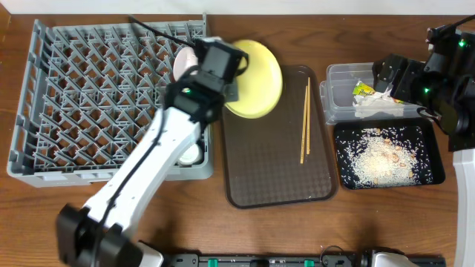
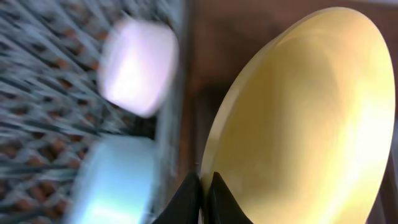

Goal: Sort waste into correct bins and load items into the dishwasher
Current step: 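Lift the yellow plate and carry it over the dish rack, then stand the yellow plate upright in the rack slots and release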

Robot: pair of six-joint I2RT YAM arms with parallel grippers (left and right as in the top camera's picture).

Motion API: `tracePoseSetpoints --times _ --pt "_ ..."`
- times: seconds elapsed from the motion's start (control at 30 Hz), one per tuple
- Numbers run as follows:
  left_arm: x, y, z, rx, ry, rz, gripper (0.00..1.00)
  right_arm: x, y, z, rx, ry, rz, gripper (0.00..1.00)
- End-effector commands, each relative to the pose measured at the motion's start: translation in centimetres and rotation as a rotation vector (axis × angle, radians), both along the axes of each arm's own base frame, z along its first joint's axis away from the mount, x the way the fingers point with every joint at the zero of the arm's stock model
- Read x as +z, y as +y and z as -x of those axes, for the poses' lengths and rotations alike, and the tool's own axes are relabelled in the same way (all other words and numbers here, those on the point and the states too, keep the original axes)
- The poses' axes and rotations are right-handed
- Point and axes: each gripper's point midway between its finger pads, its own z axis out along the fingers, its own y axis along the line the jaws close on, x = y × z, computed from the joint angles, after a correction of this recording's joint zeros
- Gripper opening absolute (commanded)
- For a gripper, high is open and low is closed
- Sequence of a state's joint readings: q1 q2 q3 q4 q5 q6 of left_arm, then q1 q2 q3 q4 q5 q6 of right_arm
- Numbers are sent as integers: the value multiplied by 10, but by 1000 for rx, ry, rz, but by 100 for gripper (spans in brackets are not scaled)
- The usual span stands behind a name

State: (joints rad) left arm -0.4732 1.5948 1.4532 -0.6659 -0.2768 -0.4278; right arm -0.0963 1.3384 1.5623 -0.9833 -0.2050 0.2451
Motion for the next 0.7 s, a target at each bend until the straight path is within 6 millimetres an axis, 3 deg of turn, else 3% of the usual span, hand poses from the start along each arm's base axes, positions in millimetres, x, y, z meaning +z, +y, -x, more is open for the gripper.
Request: tracePoseSetpoints --times 0.0,0.1,0.3,0.43,0.67 --pt "41 50 -3 80 -106 -70 7 0 -4 -1 -18 2 -2 99" --pt "61 93 -2 123 -142 -121 7 0 -4 -1 -18 2 -2 99" --pt "80 170 -10 191 -170 -318 8 0 -4 -1 -18 2 -2 99" --pt "82 200 -27 163 -172 -439 7 0 -4 -1 -18 2 -2 99" --pt "73 231 -51 119 -149 -581 7 0 -4 -1 -18 2 -2 99"
